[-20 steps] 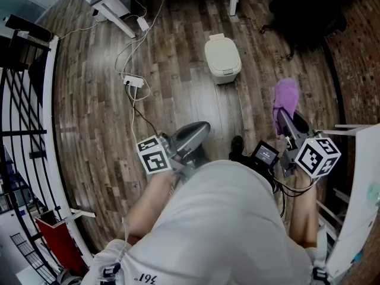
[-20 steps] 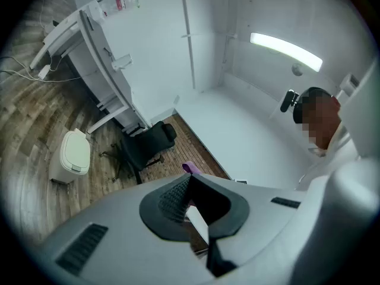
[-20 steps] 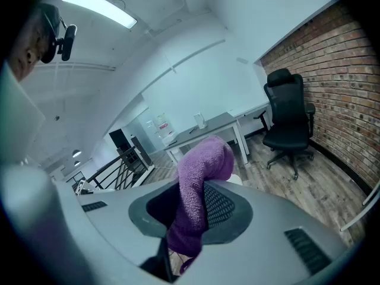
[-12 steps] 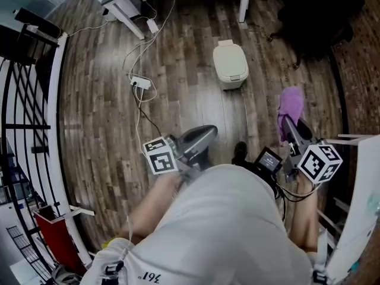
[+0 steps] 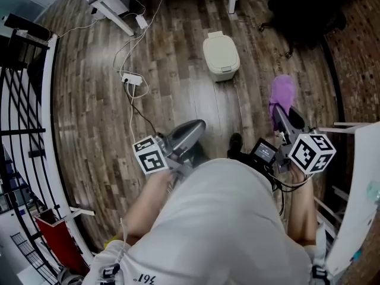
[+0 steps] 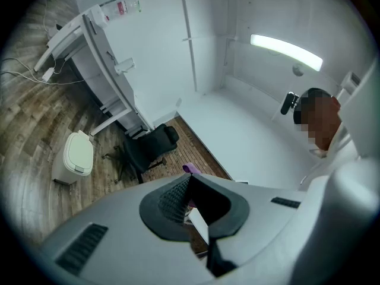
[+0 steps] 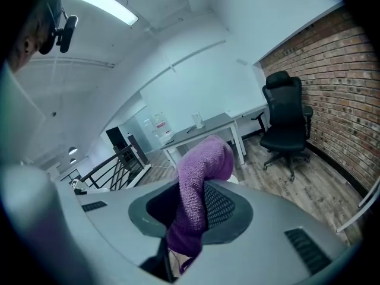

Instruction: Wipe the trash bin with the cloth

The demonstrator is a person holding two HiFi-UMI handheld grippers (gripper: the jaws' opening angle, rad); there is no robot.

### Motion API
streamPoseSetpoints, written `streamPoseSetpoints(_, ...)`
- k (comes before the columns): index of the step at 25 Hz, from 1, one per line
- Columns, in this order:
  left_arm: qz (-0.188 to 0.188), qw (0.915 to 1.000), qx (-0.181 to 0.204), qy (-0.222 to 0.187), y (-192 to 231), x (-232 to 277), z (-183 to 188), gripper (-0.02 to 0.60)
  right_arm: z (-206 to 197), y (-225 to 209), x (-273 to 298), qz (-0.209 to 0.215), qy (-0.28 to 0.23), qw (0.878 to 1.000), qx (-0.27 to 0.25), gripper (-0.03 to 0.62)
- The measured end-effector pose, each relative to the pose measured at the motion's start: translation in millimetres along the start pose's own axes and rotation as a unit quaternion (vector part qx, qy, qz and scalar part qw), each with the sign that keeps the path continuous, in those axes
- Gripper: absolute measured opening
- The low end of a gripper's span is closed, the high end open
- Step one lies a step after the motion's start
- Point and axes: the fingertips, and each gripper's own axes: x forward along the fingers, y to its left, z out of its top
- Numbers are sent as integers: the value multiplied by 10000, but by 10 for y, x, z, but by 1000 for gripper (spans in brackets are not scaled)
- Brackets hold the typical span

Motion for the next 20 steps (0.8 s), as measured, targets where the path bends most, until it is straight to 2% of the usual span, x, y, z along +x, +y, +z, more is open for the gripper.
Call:
streamPoseSetpoints(5, 166, 9998, 44, -52, 49, 20, 5, 3, -9, -104, -1, 31, 73, 10000, 55, 97)
streamPoseSetpoints(12, 502, 9987, 62, -34, 209, 240, -117, 3, -54, -608, -1, -328, 541, 9971, -412, 97)
streamPoseSetpoints(20, 838, 9962, -12, -244, 326, 569, -214, 3, 1, -1194, 164, -279, 926, 9951, -194, 97)
